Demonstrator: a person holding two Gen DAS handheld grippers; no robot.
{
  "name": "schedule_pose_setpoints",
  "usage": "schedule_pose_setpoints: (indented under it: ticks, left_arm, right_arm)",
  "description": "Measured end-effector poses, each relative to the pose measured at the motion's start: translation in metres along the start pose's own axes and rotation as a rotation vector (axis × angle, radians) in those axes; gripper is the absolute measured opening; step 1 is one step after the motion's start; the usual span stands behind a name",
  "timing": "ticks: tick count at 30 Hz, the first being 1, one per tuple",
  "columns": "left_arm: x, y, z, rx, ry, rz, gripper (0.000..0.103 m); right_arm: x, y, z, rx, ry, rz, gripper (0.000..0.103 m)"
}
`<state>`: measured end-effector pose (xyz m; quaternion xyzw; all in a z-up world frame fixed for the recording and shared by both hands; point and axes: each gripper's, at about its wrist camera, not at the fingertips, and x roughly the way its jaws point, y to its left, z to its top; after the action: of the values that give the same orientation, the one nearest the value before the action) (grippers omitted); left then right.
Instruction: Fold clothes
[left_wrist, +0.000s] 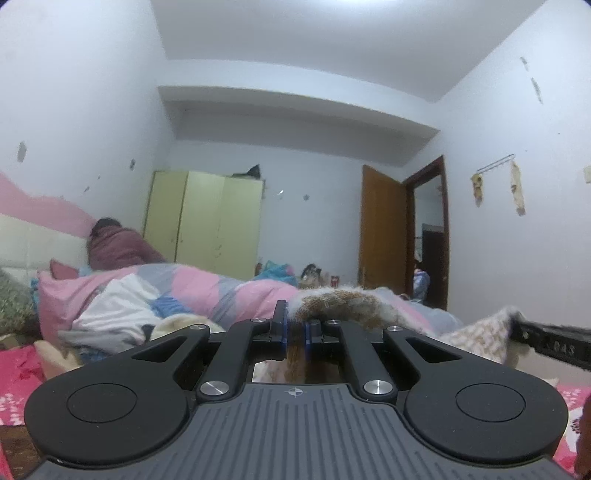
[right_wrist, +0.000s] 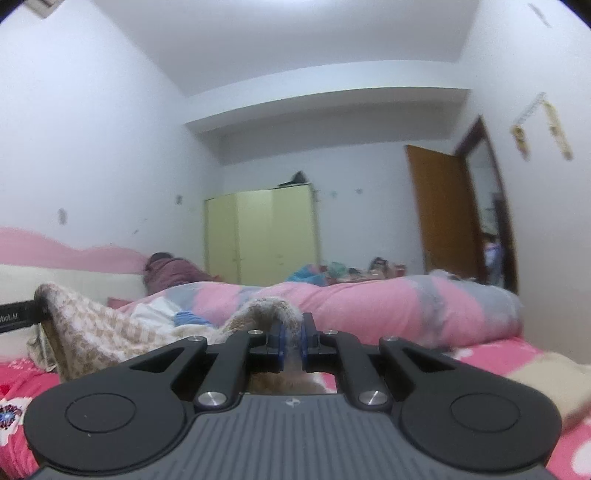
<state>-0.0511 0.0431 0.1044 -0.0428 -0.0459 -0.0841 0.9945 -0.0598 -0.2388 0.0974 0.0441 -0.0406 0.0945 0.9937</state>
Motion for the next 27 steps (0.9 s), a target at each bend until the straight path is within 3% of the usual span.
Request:
schedule_pose_setpoints:
  ticks: [4,9,17,19,23,27]
  left_arm:
    - [0.023,0.026,-0.011,-0.004,0.067,0.056,0.007]
    - [0.066,0.061,-0.032,-0.022,0.182,0.137,0.012]
    - [0.126,0.105,-0.085,0.012,0.364,0.238,0.034]
    - [0.126,0.112,-0.093,-0.014,0.408,0.247,0.037]
    - [0.107,0.119,-0.093,-0.084,0.411,0.247,0.054]
    - [0.09,0.109,-0.083,-0.089,0.401,0.216,0.064]
  right_arm:
    - [0.043,0.011,-0.003,-0.015,0.056,0.056,0.008]
    - [0.113,0.022,-0.027,0.001,0.194,0.126,0.008]
    - [0.231,0.018,-0.105,0.117,0.532,0.207,0.008]
    - [0.248,0.016,-0.126,0.125,0.587,0.2,0.009]
    - [0.277,0.009,-0.162,0.157,0.696,0.168,0.01]
    - [0.281,-0.022,-0.163,0.371,0.74,0.229,0.013]
